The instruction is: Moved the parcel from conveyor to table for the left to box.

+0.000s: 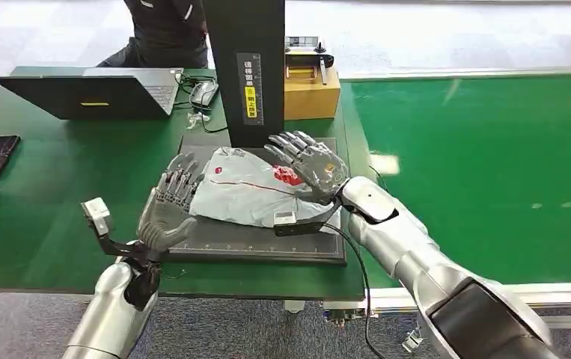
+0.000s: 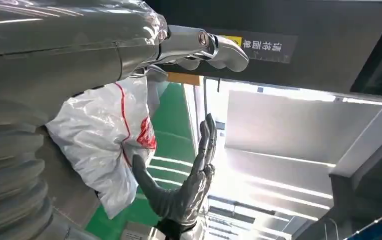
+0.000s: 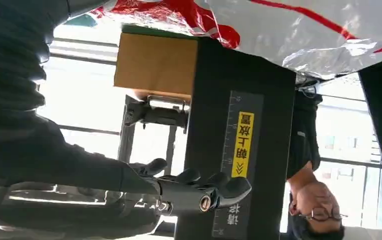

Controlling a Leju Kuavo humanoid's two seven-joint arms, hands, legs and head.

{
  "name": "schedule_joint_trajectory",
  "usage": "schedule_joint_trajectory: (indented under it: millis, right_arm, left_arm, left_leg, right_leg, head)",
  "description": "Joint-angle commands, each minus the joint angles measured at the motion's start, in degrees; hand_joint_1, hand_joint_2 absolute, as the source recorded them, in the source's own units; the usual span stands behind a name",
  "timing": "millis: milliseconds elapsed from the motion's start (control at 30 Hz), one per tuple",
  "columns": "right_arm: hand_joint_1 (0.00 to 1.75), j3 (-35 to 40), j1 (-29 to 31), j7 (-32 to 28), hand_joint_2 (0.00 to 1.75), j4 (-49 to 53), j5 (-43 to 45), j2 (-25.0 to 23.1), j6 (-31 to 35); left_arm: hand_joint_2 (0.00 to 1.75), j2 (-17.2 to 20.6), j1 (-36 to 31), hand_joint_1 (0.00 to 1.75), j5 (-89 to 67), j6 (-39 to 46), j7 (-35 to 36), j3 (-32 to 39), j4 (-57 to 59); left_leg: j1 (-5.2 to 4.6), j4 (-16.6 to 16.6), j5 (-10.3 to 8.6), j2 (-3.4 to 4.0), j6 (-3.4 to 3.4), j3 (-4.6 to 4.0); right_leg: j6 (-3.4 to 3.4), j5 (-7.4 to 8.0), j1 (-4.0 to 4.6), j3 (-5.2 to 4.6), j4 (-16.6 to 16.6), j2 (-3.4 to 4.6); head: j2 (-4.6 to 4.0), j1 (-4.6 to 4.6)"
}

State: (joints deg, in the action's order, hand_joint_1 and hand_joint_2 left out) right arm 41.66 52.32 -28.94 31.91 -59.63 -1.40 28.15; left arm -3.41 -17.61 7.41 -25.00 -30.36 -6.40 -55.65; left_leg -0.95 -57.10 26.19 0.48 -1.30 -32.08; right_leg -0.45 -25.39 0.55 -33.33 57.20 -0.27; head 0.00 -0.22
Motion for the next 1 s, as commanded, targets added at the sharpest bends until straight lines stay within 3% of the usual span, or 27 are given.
schedule_joint_trajectory:
  millis: [33, 400, 500, 567, 667, 733, 800, 867, 900, 1000]
  right_arm:
    - [0.00, 0.4, 1.3, -0.1, 1.75, -3.1, 0.1, -0.4, 0.2]
    - [0.00, 0.0, 1.2, 0.1, 1.75, -3.0, 0.4, -0.5, 0.6]
    - [0.00, -2.1, 0.3, 1.9, 1.75, -1.7, 1.3, -0.1, 4.6]
    - [0.00, -6.8, -1.4, 3.1, 1.75, 1.2, 4.8, 0.1, 11.7]
    - [0.00, -15.2, -7.9, -3.9, 1.75, 13.9, 15.7, -0.2, 10.7]
    - [0.00, -18.5, -14.2, -7.6, 1.75, 26.0, 27.1, -0.1, 3.7]
    - [0.00, -22.4, -23.2, -7.1, 1.75, 38.8, 35.5, 0.0, 0.8]
    - [0.00, -24.2, -31.1, -4.0, 1.75, 47.6, 35.0, 0.7, 0.5]
    - [0.00, -26.0, -34.7, 0.0, 1.75, 50.4, 37.6, -0.3, -4.5]
    - [0.00, -30.0, -41.5, 2.3, 1.75, 55.8, 34.9, -3.5, -5.3]
  left_arm:
    - [1.75, 0.4, -2.0, 0.00, 0.0, 0.2, 0.0, 0.7, 2.3]
    - [1.75, 0.3, -1.8, 0.00, 0.1, 0.8, -0.1, 1.0, 2.0]
    - [1.75, 0.0, -0.7, 0.00, 0.3, 2.2, -0.9, 1.5, 0.0]
    - [1.75, -0.3, 1.1, 0.00, 0.6, 3.3, -1.0, 2.2, -2.9]
    - [1.75, -0.3, 3.3, 0.00, 1.5, 3.8, -0.1, 2.7, -5.9]
    - [1.75, 0.0, 5.0, 0.00, 2.7, 3.4, 0.1, 2.9, -7.4]
    - [1.75, 0.0, 7.4, 0.00, 3.1, 2.2, 0.5, 3.0, -9.0]
    - [1.75, -0.8, 10.2, 0.00, 2.6, 2.0, 1.0, 3.6, -11.5]
    - [1.75, -1.7, 11.2, 0.00, 2.2, 2.2, 1.0, 4.5, -12.6]
    - [1.75, -3.1, 12.0, 0.00, 1.9, 0.3, 2.3, 4.4, -12.5]
  left_leg:
    - [0.02, 0.0, -0.01, -0.04, 0.10, 0.01]
    - [0.03, 0.0, -0.01, -0.06, 0.13, 0.01]
    - [0.04, 0.1, -0.03, -0.06, 0.18, 0.05]
    - [0.04, 0.1, -0.03, -0.09, 0.19, 0.04]
    - [0.04, 0.0, 0.00, -0.06, 0.13, 0.00]
    - [0.06, 0.0, 0.01, -0.03, 0.12, 0.03]
    - [0.07, 0.1, 0.02, -0.01, 0.12, 0.05]
    - [0.09, 0.1, 0.04, -0.10, 0.20, 0.12]
    - [0.09, 0.2, 0.04, -0.16, 0.14, 0.19]
    - [0.09, 0.2, 0.15, -0.35, 0.13, 0.18]
  right_leg:
    - [0.06, 0.00, 0.00, 0.02, 0.0, 0.00]
    - [0.06, 0.00, 0.00, 0.02, 0.0, -0.01]
    - [0.10, 0.01, 0.00, 0.06, -0.1, 0.00]
    - [0.10, 0.01, 0.00, 0.05, -0.1, -0.02]
    - [0.09, -0.01, 0.01, 0.02, 0.0, -0.01]
    - [0.08, 0.00, 0.03, 0.05, -0.1, 0.02]
    - [0.06, -0.01, 0.04, 0.07, -0.1, 0.03]
    - [0.10, -0.07, 0.05, 0.17, -0.1, -0.03]
    - [0.07, -0.09, 0.06, 0.26, -0.2, -0.11]
    - [0.07, -0.25, 0.07, 0.28, -0.2, -0.28]
  head:
    - [0.00, 0.00]
    - [0.00, 0.00]
    - [0.00, 0.00]
    - [0.00, 0.00]
    - [0.00, 0.00]
    - [0.00, 0.02]
    - [0.00, 0.02]
    - [0.00, -0.02]
    - [0.00, -0.04]
    - [0.00, -0.02]
